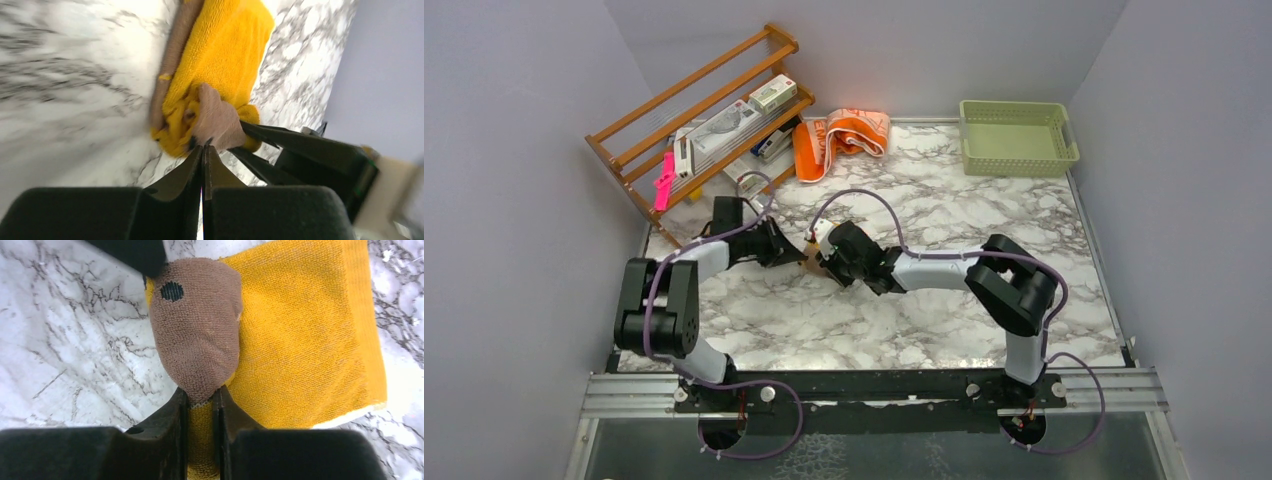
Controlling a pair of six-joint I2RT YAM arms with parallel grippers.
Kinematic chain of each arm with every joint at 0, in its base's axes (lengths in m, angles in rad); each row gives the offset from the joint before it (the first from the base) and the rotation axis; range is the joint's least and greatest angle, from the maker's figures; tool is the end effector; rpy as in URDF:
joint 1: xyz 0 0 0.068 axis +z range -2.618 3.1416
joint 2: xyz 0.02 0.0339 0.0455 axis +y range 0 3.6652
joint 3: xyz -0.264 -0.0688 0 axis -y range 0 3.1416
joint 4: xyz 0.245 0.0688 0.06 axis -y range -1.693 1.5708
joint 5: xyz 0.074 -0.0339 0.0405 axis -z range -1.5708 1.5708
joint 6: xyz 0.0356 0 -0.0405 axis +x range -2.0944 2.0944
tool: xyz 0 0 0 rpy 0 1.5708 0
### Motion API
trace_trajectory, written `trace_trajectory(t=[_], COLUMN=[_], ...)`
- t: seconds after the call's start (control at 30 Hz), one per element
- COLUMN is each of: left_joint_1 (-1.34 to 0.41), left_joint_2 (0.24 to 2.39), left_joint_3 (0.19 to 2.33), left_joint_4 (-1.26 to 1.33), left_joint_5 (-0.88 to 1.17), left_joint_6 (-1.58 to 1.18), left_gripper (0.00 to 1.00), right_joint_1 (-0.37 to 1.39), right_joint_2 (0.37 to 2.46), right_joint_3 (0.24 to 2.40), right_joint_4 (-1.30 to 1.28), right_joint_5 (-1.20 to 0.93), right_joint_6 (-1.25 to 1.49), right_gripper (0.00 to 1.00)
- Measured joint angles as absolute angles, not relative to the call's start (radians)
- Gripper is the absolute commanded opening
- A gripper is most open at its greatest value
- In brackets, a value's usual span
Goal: Roll the towels
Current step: Roll the towel at the center of the board.
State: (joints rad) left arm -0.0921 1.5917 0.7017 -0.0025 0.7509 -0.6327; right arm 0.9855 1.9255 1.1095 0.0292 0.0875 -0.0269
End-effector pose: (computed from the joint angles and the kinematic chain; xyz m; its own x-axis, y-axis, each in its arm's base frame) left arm 0.2857 -0.0508 0.1469 -0.9171 -0.3494 -0.1919 -0.0605 0.5977 -0.7995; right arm 0.2239 0.3322 0.1462 -0.3696 -0.6062 -0.7042 -0.8065 0.5857 -0.0808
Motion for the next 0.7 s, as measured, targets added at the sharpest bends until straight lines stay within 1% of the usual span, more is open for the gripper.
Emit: trace_trajectory(t=[0.13, 0.2, 0.4, 0.57, 0.7], left_joint_1=[0.006, 0.028, 0.031, 0.031, 0.03], left_joint_2=[1.454, 1.385, 1.22, 1.144, 1.109], left_joint_3=[0.71, 0.722, 0.746, 0.746, 0.733], left_joint_4=[-0.096, -0.139, -0.246, -0.336, -0.369], left_joint_5=[0.744, 0.739, 0.729, 0.725, 0.725], left_joint_6=[-0.611, -0.599, -0.552, -0.512, -0.506], left_gripper=[0.09, 0.1, 0.12, 0.12, 0.12], right_joint_1=[0.94, 0.927, 0.923, 0.888, 0.838], right_joint_2=[1.904, 1.901, 1.9, 1.909, 2.008], right_joint_3=[1.087, 1.085, 1.09, 1.098, 1.211], right_joint_4=[0.038, 0.028, -0.065, -0.192, -0.331], right_joint_5=[-0.049, -0.122, -0.452, -0.729, -0.899], right_joint_6=[0.038, 0.063, 0.146, 0.207, 0.216], right_gripper=[0.08, 0.06, 0.06, 0.08, 0.08])
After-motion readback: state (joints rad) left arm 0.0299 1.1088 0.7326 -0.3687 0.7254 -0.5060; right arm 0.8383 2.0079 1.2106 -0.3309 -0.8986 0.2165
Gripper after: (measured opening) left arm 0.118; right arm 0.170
